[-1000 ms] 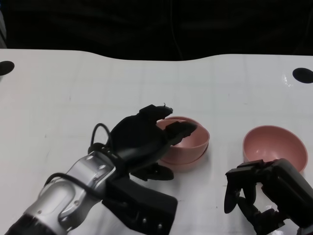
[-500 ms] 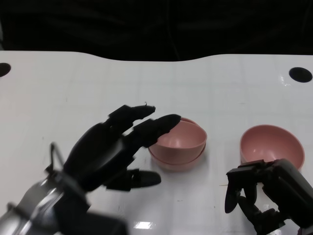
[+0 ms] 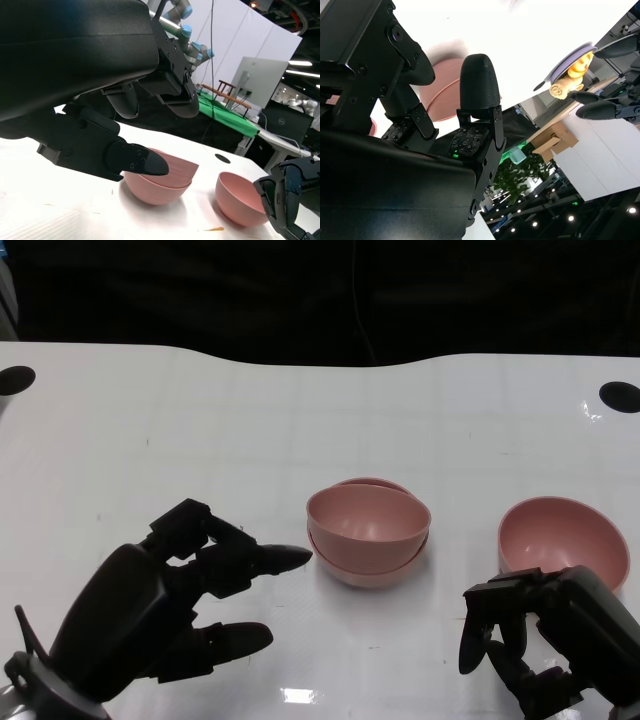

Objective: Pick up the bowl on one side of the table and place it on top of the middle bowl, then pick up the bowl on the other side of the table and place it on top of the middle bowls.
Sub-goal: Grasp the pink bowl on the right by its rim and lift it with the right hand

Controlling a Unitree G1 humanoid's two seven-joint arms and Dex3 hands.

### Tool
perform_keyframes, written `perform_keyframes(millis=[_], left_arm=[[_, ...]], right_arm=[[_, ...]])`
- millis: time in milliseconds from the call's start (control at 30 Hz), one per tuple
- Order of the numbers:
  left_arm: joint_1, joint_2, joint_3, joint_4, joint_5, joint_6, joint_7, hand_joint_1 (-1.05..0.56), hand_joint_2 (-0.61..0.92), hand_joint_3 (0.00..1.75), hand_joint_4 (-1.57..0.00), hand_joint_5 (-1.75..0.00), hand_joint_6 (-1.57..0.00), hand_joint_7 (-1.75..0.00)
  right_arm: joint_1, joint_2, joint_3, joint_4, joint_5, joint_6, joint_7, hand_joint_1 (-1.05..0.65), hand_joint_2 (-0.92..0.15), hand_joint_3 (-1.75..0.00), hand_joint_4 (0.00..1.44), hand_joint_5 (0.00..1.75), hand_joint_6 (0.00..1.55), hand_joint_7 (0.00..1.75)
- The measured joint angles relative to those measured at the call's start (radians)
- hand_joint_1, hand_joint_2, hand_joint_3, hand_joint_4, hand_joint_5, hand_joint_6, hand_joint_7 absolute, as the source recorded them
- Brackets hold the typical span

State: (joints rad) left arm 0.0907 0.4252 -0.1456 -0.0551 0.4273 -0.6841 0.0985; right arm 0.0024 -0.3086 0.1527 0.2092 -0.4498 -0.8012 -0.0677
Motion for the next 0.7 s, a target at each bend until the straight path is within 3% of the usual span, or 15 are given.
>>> perform_keyframes(millis=[100,200,367,467,567,700], left_arm=[[0.073,-0.005,0.006,0.004,-0.07,-0.057,-0.007,-0.01,0.44,1.12,-0.77,-1.32,-0.87,-0.92],[0.09,-0.028,0.01,0.039,-0.115,-0.081,-0.008,0.04,0.33,1.43,-0.85,-1.49,-0.9,-1.15],[0.09,-0.054,0.027,0.057,-0.111,-0.081,-0.008,0.05,0.25,1.58,-0.91,-1.61,-0.89,-1.34],[0.09,-0.069,0.029,0.073,-0.106,-0.081,-0.008,0.05,0.24,1.59,-0.88,-1.66,-0.87,-1.4],[0.09,-0.075,0.034,0.083,-0.092,-0.081,-0.008,0.05,0.25,1.58,-0.87,-1.67,-0.86,-1.42],[0.088,-0.083,0.038,0.092,-0.079,-0.081,-0.008,0.03,0.25,1.58,-0.86,-1.68,-0.85,-1.44]], right_arm=[[0.0,-0.003,-0.004,0.013,0.004,-0.004,-0.001,0.17,-0.1,-1.59,0.98,1.67,0.95,1.25],[-0.006,-0.002,-0.007,0.014,0.005,-0.003,-0.002,0.17,-0.11,-1.58,0.96,1.67,0.93,1.24],[-0.01,-0.002,-0.036,0.014,0.005,-0.002,-0.022,0.14,-0.16,-1.43,0.91,1.53,0.89,1.08],[-0.011,-0.002,-0.053,0.011,-0.017,-0.013,-0.063,0.08,-0.21,-1.23,0.87,1.31,0.86,0.81],[-0.009,-0.002,-0.077,-0.045,-0.047,0.049,-0.071,0.02,-0.3,-1.02,0.8,1.24,0.86,0.6],[0.013,-0.002,-0.089,-0.151,-0.065,0.177,-0.048,-0.13,-0.59,-0.48,0.64,0.9,0.77,0.31]])
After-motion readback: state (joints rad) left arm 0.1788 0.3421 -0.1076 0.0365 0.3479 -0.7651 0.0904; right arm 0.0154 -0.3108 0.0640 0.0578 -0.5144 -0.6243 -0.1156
